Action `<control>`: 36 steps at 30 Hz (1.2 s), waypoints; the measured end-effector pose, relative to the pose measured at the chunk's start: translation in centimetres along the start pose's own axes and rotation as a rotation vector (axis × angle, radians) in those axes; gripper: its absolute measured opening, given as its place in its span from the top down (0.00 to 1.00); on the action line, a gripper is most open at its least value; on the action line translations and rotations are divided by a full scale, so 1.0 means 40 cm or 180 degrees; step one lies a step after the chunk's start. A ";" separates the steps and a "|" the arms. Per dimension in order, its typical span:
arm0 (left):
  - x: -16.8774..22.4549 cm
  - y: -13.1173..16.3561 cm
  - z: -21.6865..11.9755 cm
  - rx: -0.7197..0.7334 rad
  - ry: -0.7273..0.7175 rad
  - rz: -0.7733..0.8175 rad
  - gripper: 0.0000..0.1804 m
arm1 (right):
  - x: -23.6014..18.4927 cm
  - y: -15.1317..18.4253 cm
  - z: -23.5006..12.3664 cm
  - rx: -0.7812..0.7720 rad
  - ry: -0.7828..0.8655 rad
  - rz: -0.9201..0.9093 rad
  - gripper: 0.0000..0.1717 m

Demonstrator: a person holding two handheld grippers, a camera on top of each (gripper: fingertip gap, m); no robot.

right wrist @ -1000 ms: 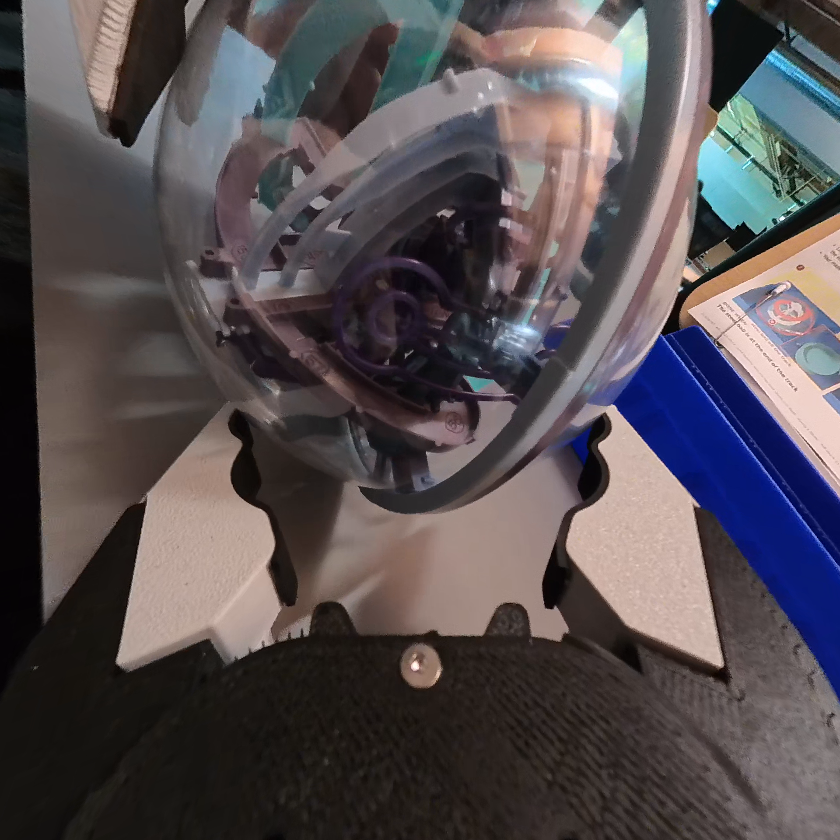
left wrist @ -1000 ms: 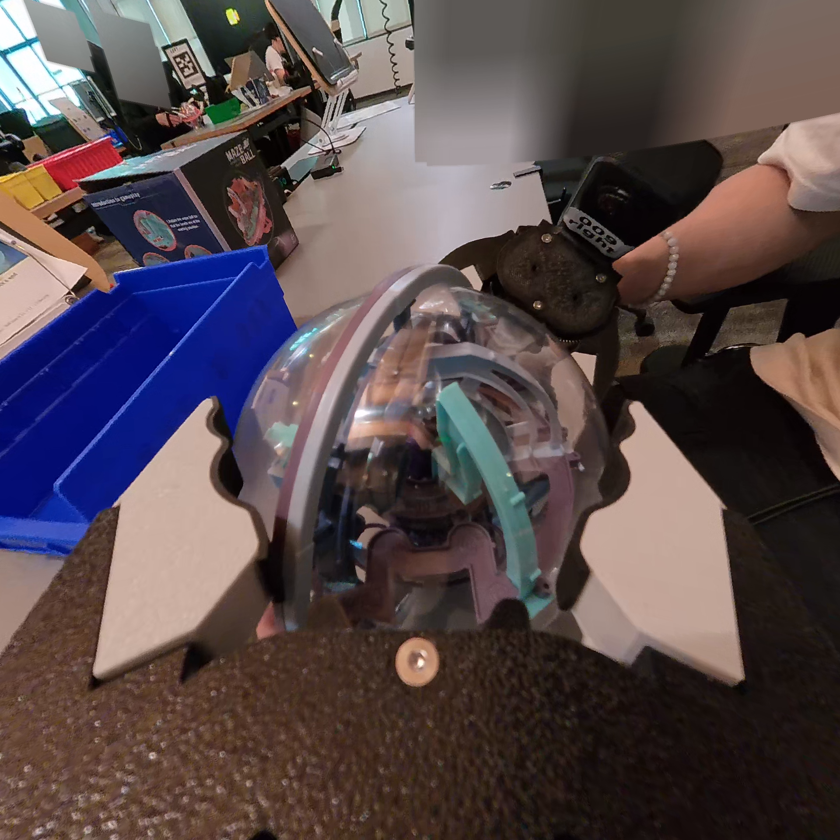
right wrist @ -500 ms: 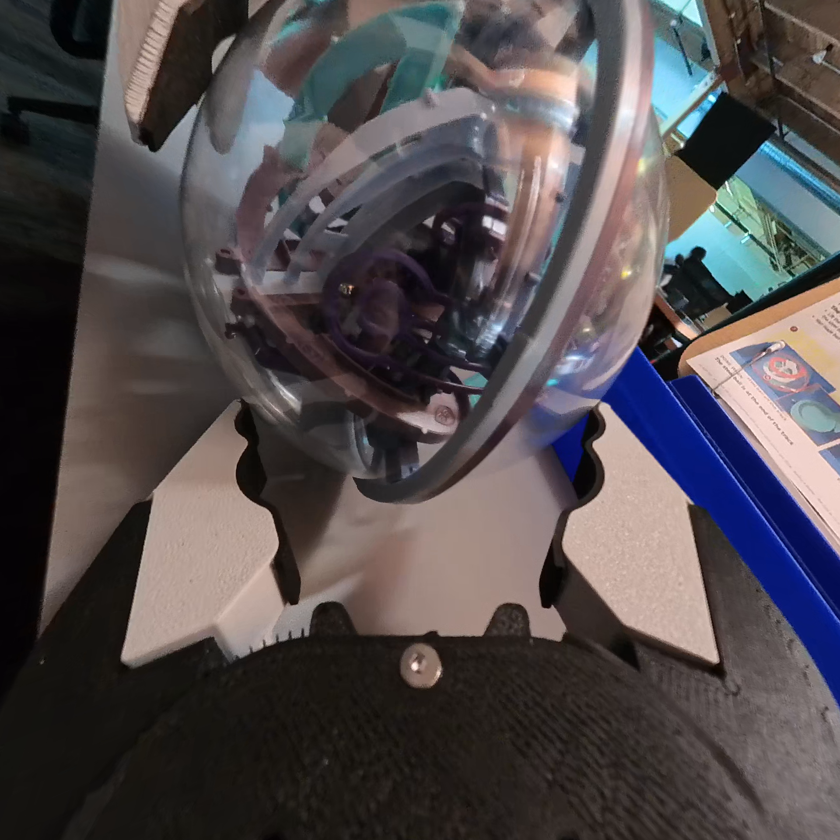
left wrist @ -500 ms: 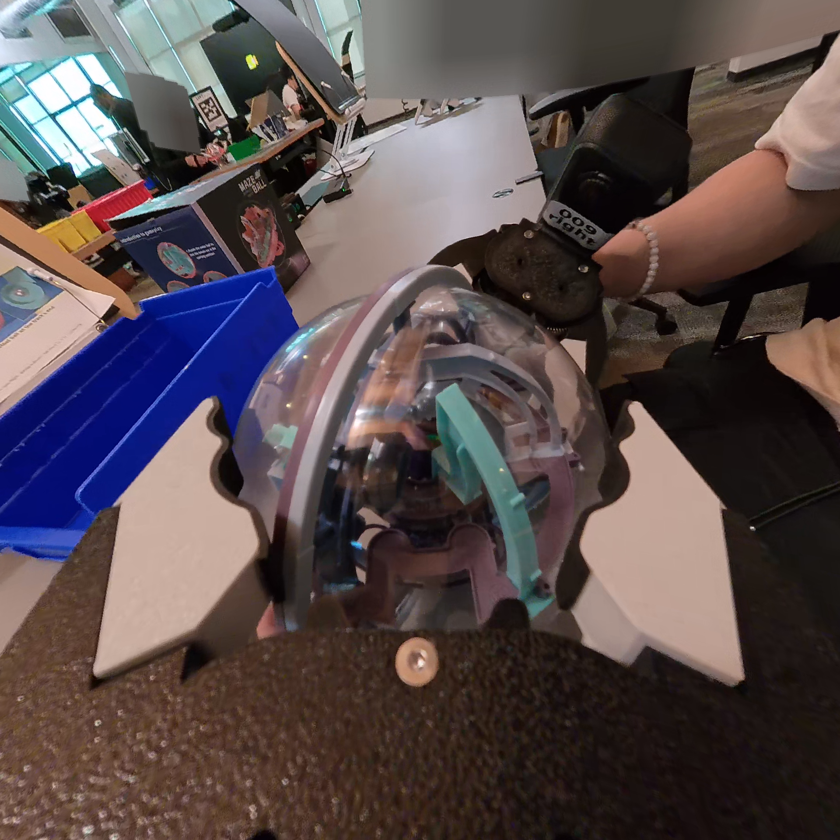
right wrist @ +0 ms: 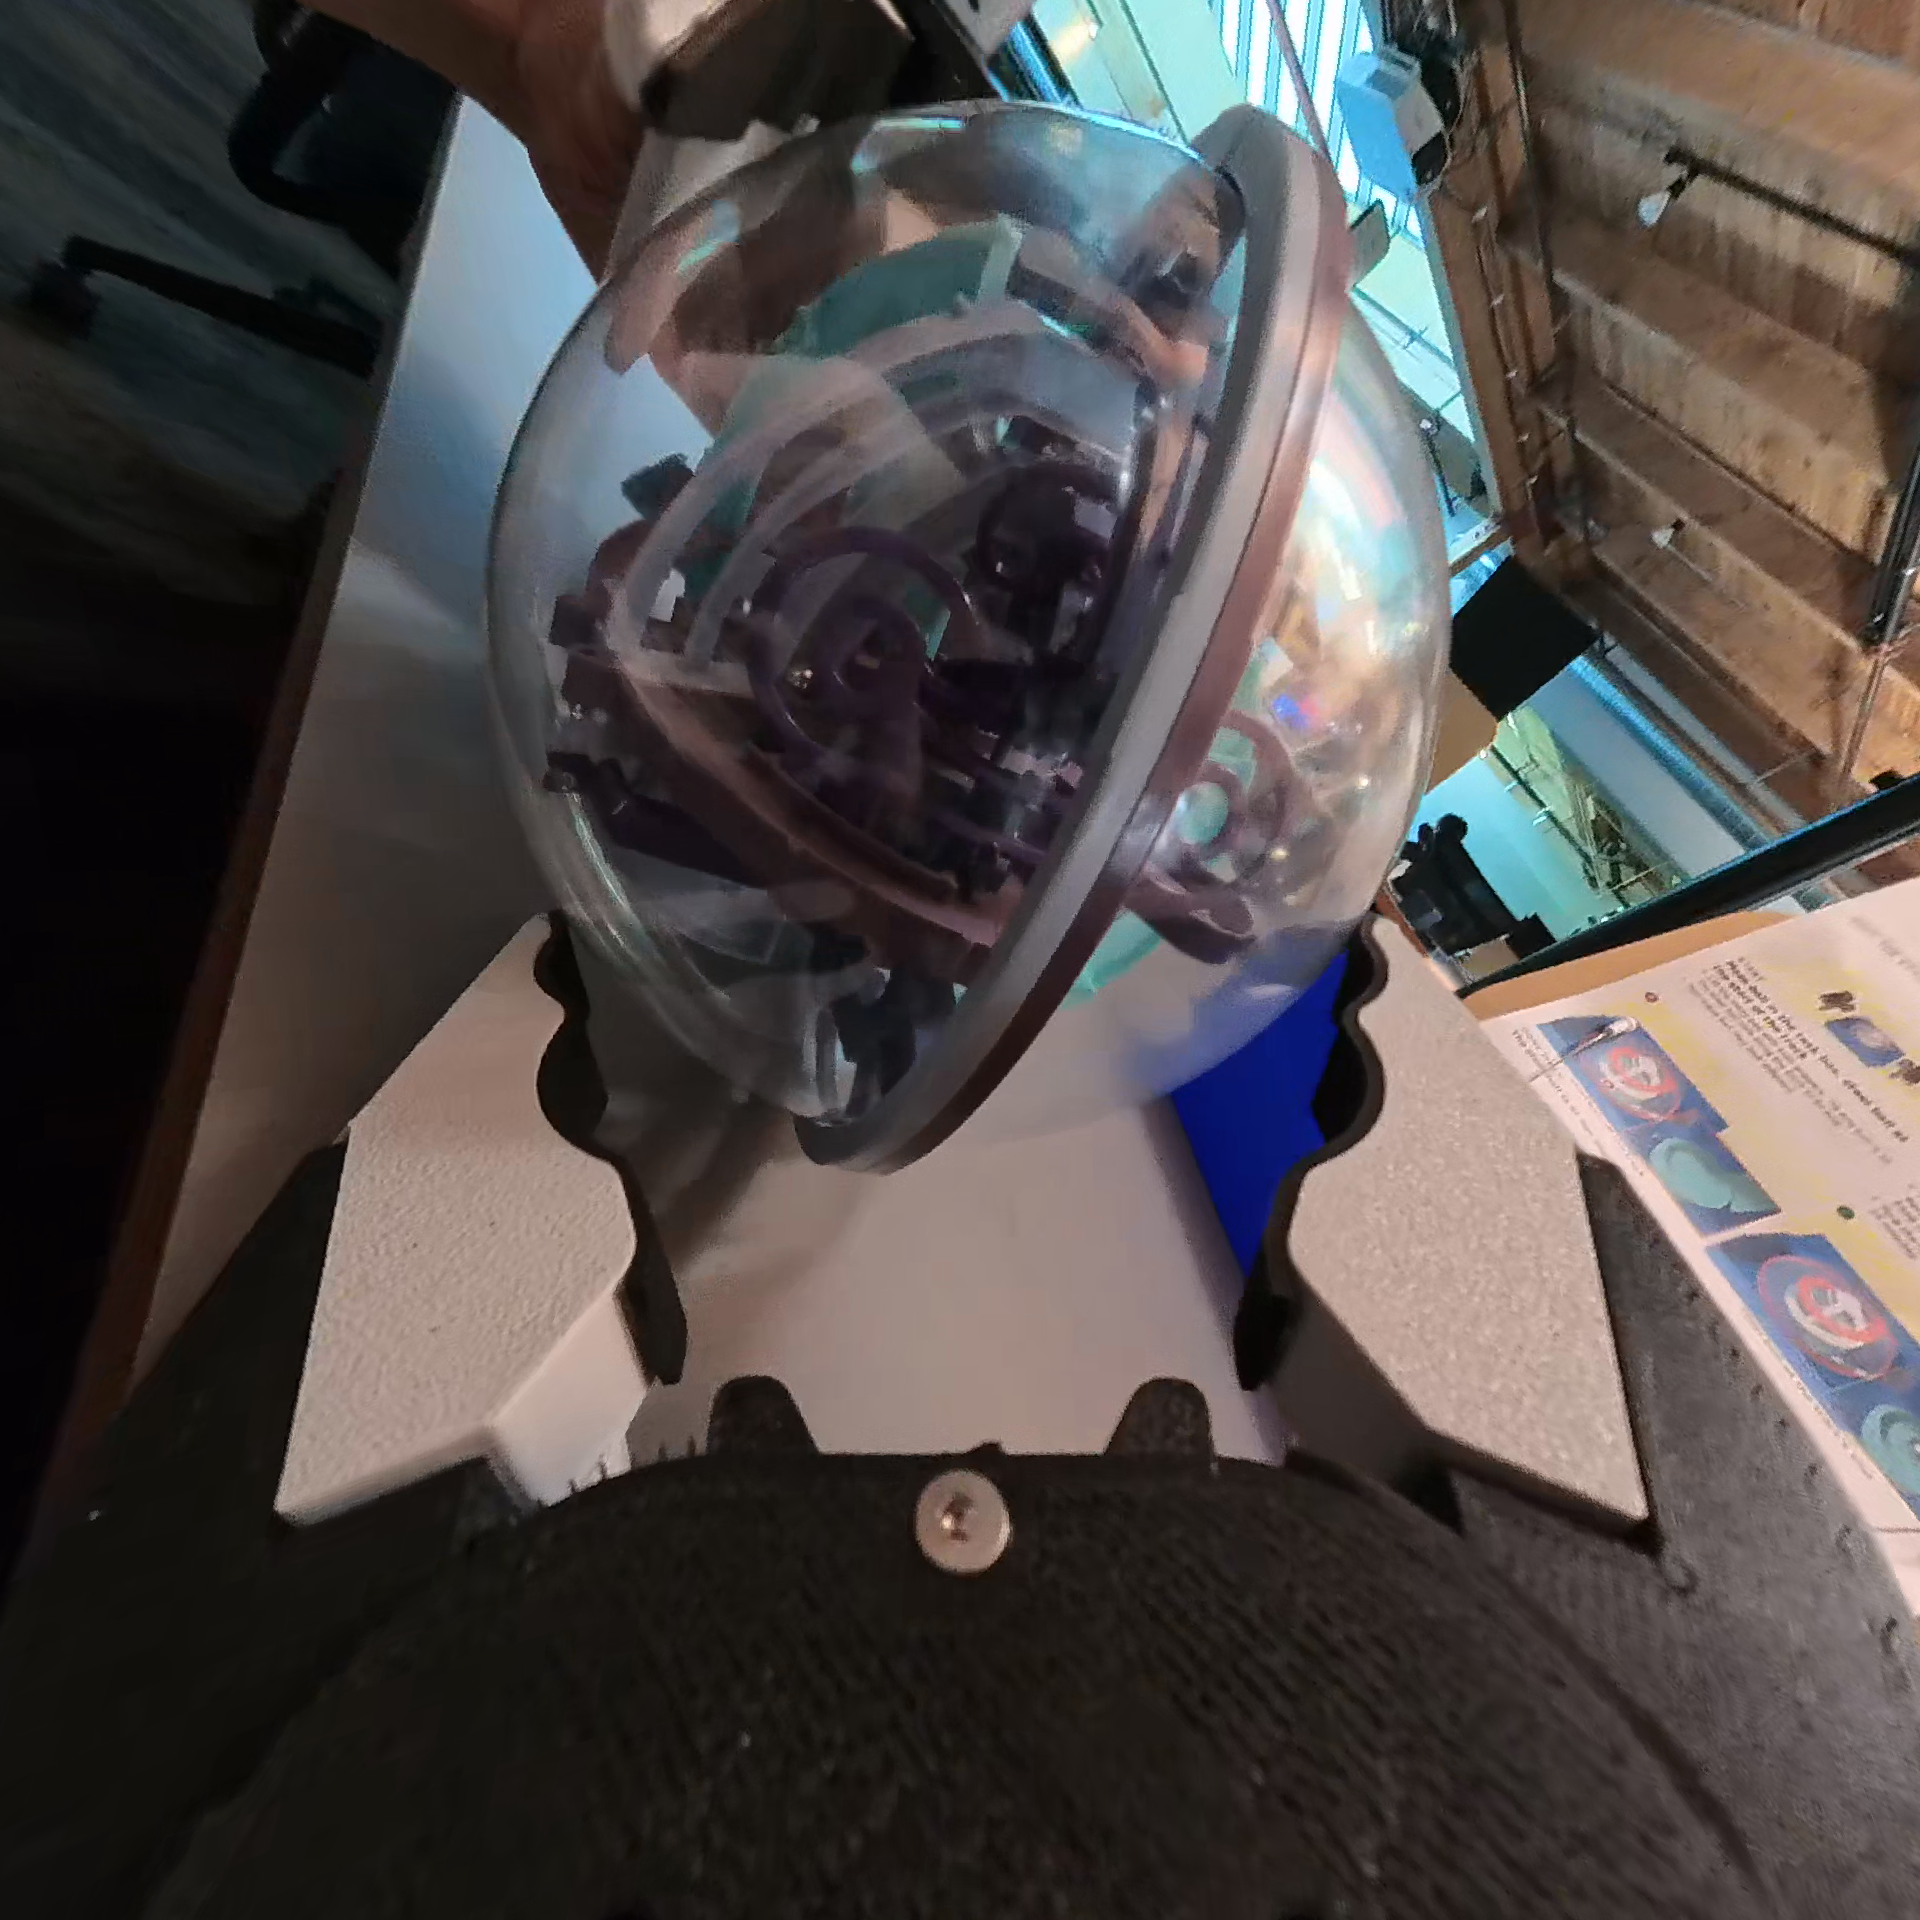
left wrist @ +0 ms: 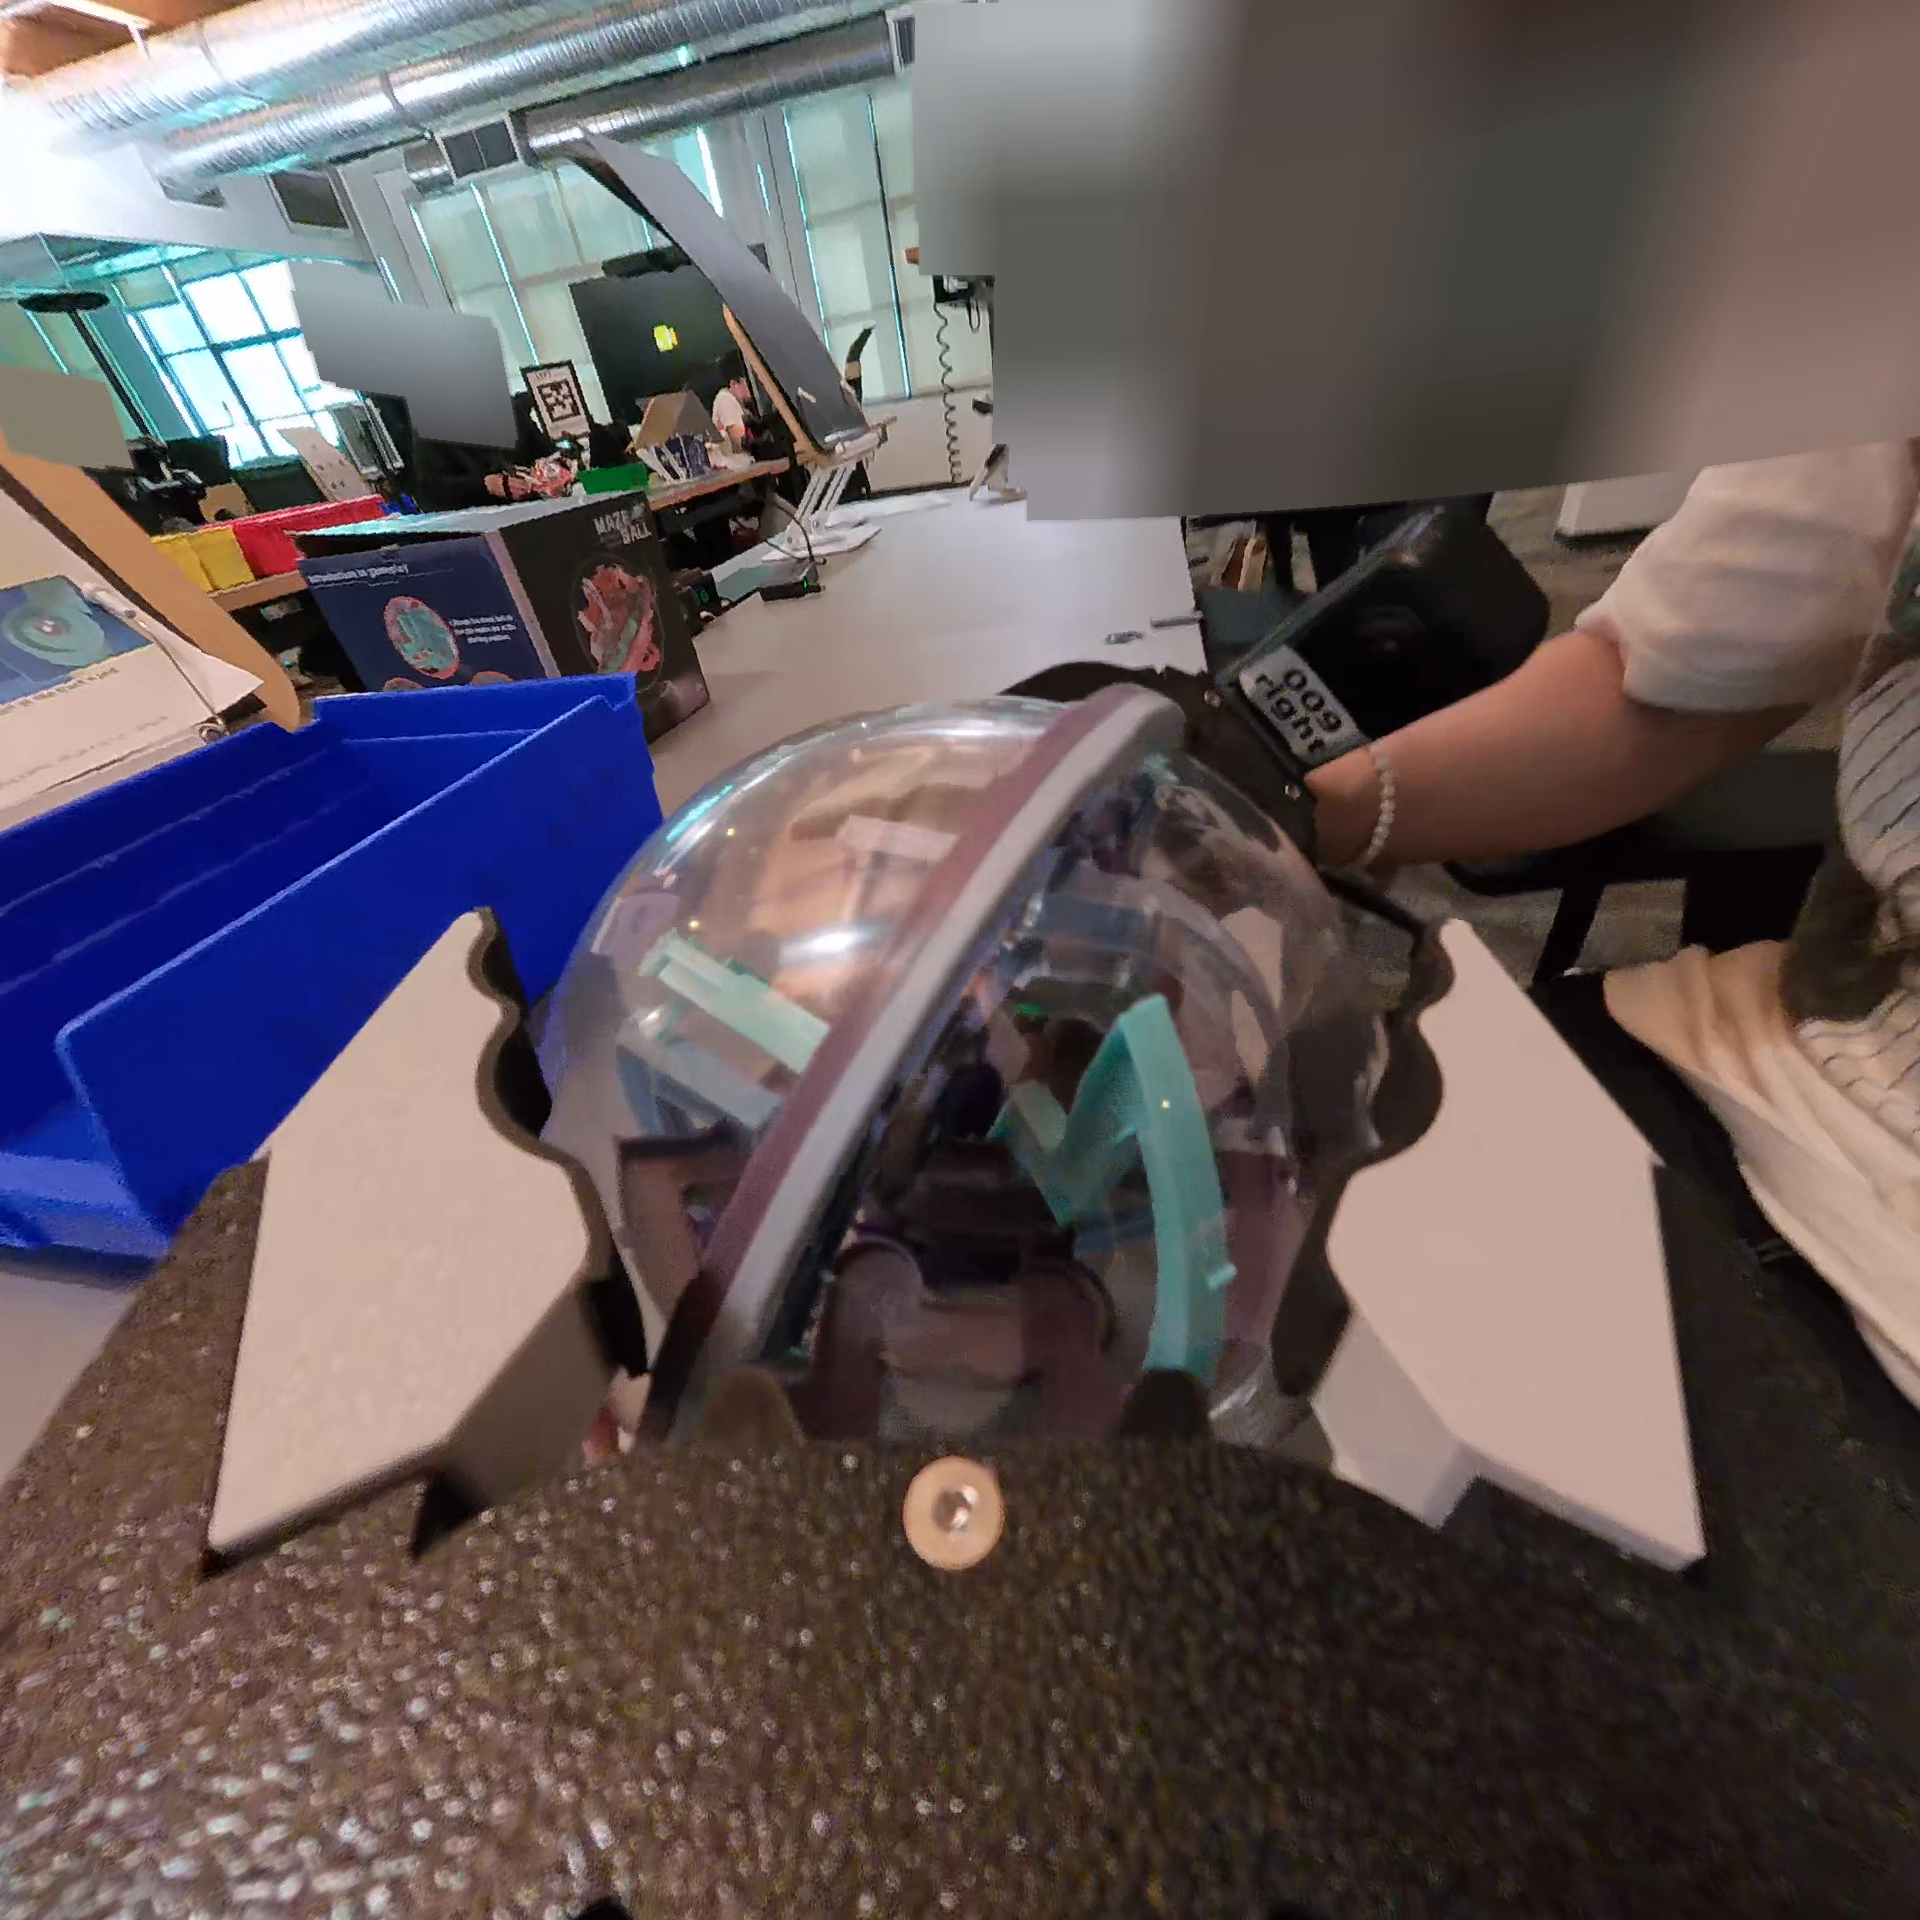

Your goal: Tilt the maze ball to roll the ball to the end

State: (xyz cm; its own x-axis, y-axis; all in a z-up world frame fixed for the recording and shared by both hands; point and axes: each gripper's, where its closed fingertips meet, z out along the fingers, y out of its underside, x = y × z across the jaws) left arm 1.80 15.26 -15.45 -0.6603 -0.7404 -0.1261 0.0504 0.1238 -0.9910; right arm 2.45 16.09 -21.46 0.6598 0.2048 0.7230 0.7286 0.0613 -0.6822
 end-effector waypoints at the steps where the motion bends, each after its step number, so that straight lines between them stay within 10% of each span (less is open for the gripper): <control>1: -0.001 -0.003 -0.003 0.0039 -0.0004 -0.0061 0.13 | -0.002 -0.004 0.002 0.0015 0.0002 -0.0007 0.19; 36: -0.003 -0.007 -0.023 0.0384 0.0037 -0.0417 0.13 | -0.014 -0.036 0.005 0.0173 -0.0057 -0.0038 0.16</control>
State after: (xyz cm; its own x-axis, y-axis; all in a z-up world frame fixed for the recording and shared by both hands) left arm 1.17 15.92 -15.10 -0.6757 -0.7371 0.0044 0.0524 -0.0540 -0.9972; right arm 1.00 16.07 -20.91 0.6474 0.2211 0.7294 0.7249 0.1168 -0.6789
